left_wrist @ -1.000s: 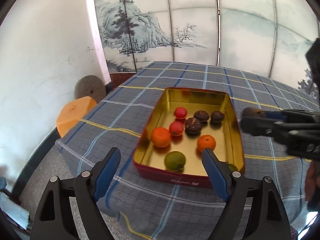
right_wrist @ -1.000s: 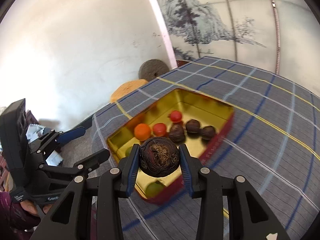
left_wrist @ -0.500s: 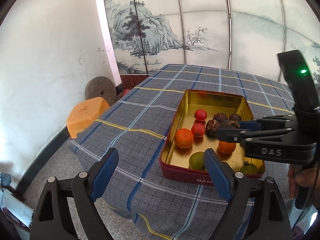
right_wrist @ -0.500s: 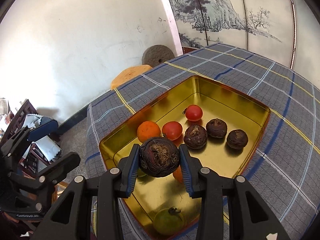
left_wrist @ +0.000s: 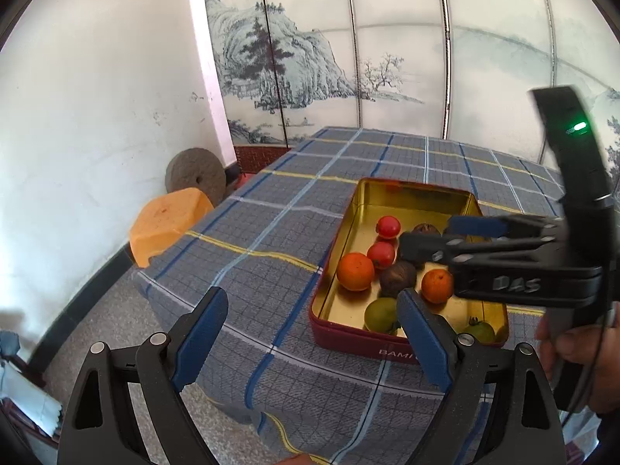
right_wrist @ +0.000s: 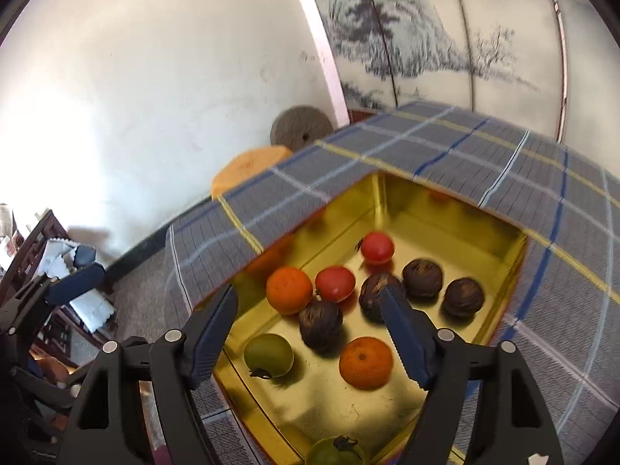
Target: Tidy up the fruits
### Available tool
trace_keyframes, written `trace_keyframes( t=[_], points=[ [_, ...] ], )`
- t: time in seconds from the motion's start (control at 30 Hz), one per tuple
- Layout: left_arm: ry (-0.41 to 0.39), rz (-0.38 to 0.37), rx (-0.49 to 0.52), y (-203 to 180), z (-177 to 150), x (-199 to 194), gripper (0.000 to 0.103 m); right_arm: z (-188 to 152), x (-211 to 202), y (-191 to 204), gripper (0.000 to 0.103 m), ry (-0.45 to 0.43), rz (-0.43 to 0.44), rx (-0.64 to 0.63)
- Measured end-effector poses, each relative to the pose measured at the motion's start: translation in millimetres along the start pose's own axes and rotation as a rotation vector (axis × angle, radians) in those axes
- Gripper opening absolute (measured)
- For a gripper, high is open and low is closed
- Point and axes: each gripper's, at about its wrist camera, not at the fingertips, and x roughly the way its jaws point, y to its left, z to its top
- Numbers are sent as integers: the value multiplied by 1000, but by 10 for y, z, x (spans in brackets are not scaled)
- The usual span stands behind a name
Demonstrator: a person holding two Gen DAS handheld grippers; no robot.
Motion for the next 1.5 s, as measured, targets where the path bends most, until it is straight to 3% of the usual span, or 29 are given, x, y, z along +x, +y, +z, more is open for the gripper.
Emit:
trace_keyframes(
  t=[0.13, 0.3, 0.4, 0.77, 0.97, 1.5],
  points=[
    [-21, 11, -15, 15, 43, -149, 90, -12, -452, 133, 76, -107, -36, -43],
    [-72, -31, -65, 80, 108, -389, 98, -168, -1053, 312, 96, -236, -124, -89],
    [-103, -43, -79, 77, 150, -547, 100, -234, -1330, 373, 97, -291, -143, -95],
    [-169, -99, -74, -40, 243, -1002, 102, -376, -1823, 483, 98, -376, -148, -111],
    [-192, -92, -44, -162, 247, -1177, 102, -433, -2001, 502, 98, -405, -153, -115],
    [-200, -89, -2, -358, 214, -1284, 103, -543, -2189, 440, 102, -430, -175, -106]
  ],
)
